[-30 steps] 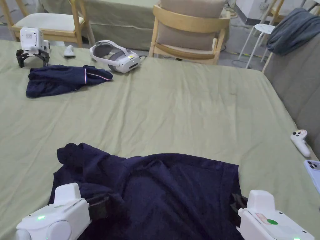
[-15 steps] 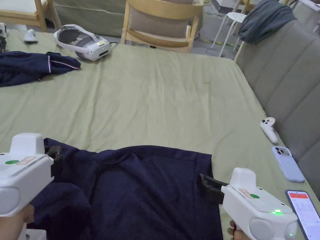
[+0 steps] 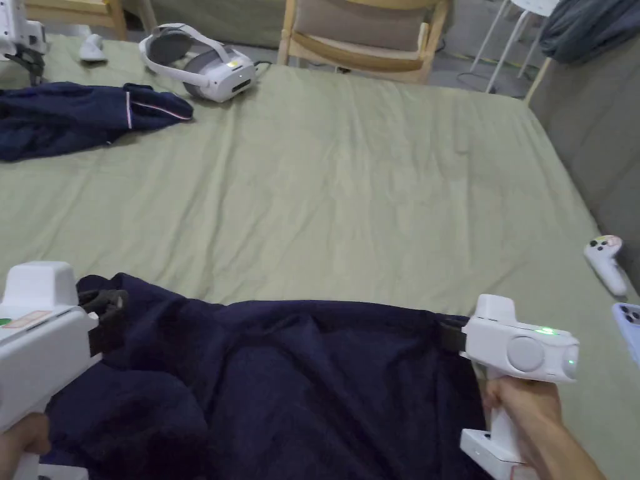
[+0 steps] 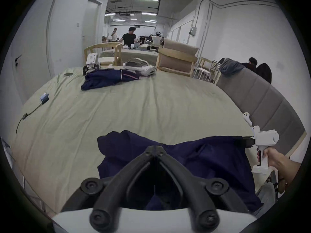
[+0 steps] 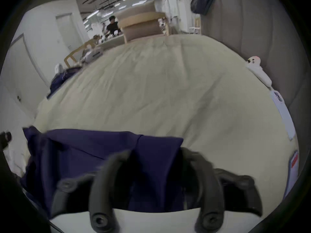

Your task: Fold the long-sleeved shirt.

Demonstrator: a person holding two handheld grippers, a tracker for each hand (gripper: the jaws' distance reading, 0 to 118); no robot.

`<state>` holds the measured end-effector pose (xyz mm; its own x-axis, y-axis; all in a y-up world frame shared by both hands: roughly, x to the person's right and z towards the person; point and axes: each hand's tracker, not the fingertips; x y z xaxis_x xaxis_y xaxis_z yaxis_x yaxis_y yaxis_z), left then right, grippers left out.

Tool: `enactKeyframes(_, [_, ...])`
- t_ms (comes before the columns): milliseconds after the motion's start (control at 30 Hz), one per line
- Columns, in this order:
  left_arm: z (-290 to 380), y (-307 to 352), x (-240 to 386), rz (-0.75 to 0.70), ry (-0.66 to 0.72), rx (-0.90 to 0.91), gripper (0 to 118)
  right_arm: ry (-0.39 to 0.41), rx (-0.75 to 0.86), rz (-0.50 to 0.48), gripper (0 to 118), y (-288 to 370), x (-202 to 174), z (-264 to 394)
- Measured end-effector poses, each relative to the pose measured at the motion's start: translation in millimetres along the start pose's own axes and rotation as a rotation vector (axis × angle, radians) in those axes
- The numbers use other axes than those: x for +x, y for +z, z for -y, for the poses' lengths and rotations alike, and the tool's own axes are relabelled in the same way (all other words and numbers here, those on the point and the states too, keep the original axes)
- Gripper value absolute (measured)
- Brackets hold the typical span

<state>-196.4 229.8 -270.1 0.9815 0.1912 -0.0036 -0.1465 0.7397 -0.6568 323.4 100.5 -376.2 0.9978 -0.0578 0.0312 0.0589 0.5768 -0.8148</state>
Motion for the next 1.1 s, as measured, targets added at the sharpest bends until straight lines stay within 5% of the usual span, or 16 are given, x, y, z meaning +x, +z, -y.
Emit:
enactKeyframes(67, [-0.7,-6.7,-16.5,-0.011,0.010,-0.011,34,-0.041,0.033,-0.087,7,3.5,7.1,-3.7])
enactKeyframes(133, [-7.6,-16.0,-42.9,-0.010,0.047,-0.028,100,-0.061,0.066,-0.071,5,9.5,11.9,-5.1])
enactKeyframes(167, [-11.2,-25.1,-53.6,-0.019,0.049,-0.044,111,-0.051,0.056,-0.089,6,9.3,10.4,-5.4])
enactKeyframes(233, [-21.8,-41.8,-75.3,-0.013,0.045,-0.058,108,-0.006,0.045,-0.068,5,7.1,8.8,-6.8])
enactKeyframes(367, [-47.1,-85.8,-82.9,0.019,-0.056,-0.190,109,-0.080,0.024,-0.082,5,-2.6,9.3,-15.0])
enactKeyframes(567, [-55.5,-166.0,-87.7,0.134,-0.073,-0.344,104,-0.059,0.013,-0.072,5,-10.7,7.4,-29.1])
enactKeyframes(600, [-55.6,-176.0,-89.0,0.120,-0.072,-0.345,91,-0.060,0.013,-0.063,5,-8.3,5.6,-28.0])
enactKeyframes(633, [-61.7,-175.4,-82.3,0.111,-0.074,-0.367,48,-0.050,0.009,-0.061,5,-7.7,4.9,-28.6])
enactKeyframes(667, [-60.5,-179.1,-78.8,0.091,-0.064,-0.410,26,-0.051,0.007,-0.063,5,-8.0,5.0,-30.2])
enactKeyframes(867, [-61.4,-182.9,-68.7,0.094,-0.090,-0.306,17,-0.092,0.065,-0.091,5,6.6,8.5,-44.2])
enactKeyframes(1100, [-81.0,-149.6,-80.4,0.119,-0.058,-0.186,17,-0.053,0.211,-0.096,5,59.5,3.8,-55.9])
